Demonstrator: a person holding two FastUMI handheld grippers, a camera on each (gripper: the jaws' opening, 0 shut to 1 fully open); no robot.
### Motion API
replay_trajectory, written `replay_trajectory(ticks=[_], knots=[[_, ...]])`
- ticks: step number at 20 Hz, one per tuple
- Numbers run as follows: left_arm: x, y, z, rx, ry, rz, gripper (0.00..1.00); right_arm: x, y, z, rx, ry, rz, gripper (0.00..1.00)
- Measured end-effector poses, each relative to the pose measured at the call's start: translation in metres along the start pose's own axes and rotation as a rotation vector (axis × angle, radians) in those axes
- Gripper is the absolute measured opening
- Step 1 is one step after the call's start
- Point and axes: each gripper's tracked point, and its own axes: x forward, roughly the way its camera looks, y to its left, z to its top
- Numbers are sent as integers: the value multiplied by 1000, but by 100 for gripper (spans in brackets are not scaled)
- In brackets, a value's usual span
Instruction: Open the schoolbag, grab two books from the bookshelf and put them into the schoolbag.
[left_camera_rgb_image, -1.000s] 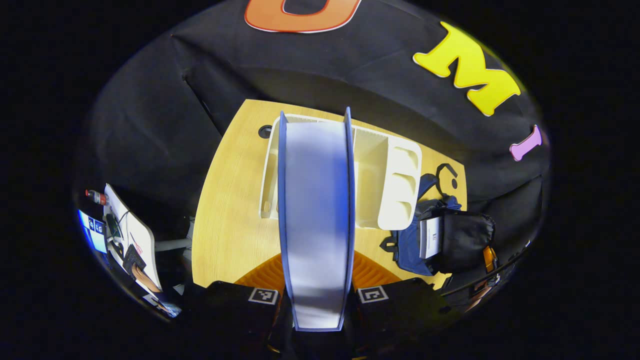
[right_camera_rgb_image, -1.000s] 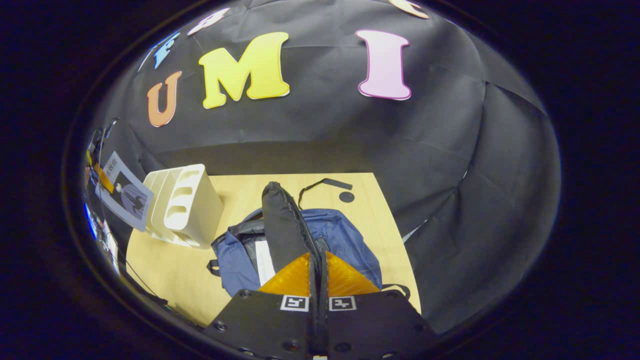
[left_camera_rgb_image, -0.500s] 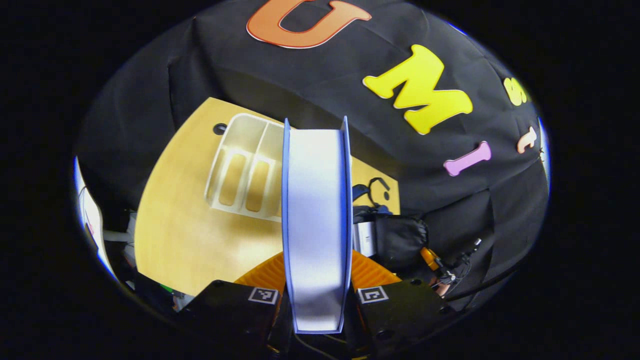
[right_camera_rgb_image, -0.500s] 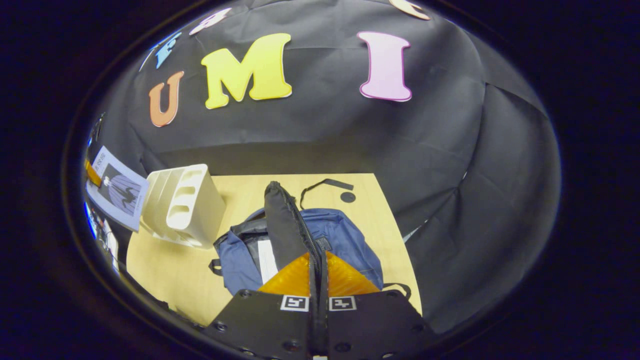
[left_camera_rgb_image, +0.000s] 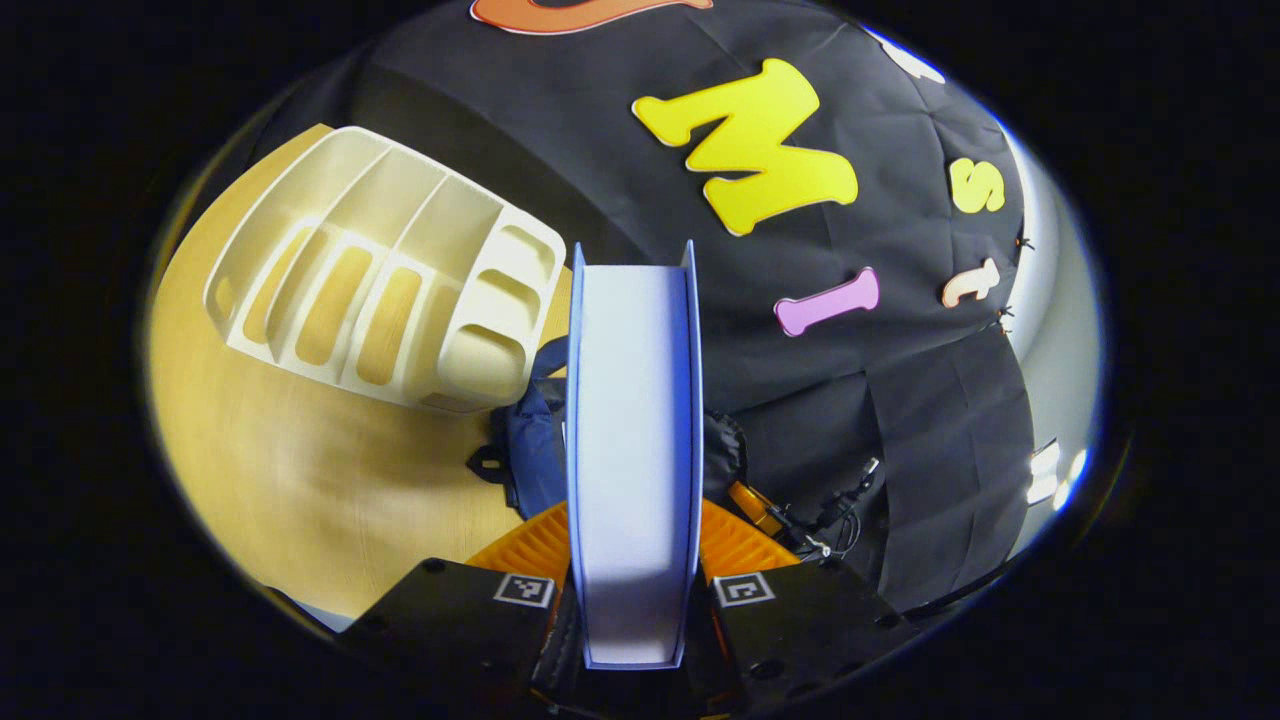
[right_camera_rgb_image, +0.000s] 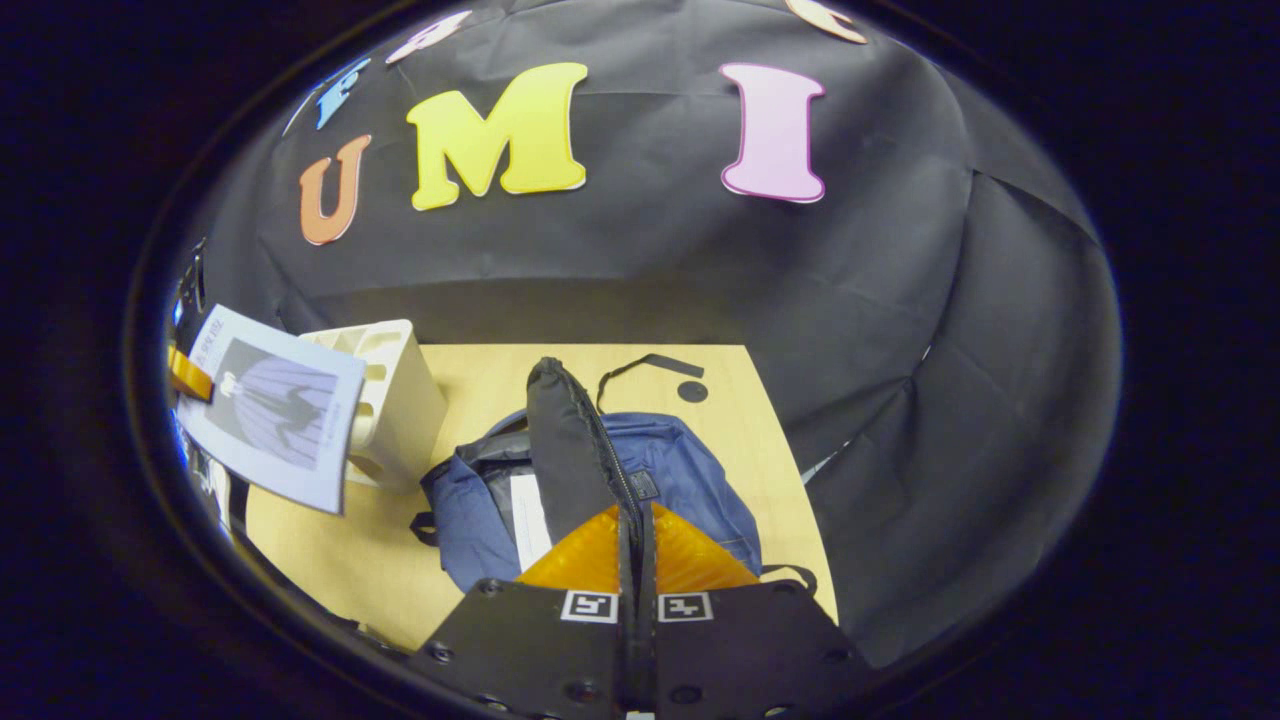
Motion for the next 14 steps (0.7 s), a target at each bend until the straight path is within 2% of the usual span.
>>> replay_trajectory(ticks=[3, 6, 8, 11, 12, 13, 14], knots=[[47, 7, -26, 37, 21, 39, 43, 0, 0, 1, 5, 1, 3, 0], [89, 10, -45, 11, 37, 28, 44, 0, -4, 0, 10, 5, 2, 0], [118, 19, -52, 0, 40, 47, 43, -2, -5, 1, 15, 8, 7, 0], [153, 15, -57, -54, 42, 14, 44, -4, -5, 1, 15, 9, 15, 0], [163, 15, -61, -62, 46, 8, 48, -6, -5, 1, 21, 11, 18, 2], [172, 16, -63, -63, 47, 11, 44, -6, -6, 2, 27, 8, 19, 0], [181, 18, -64, -60, 50, 16, 44, -8, -7, 2, 27, 8, 17, 2]])
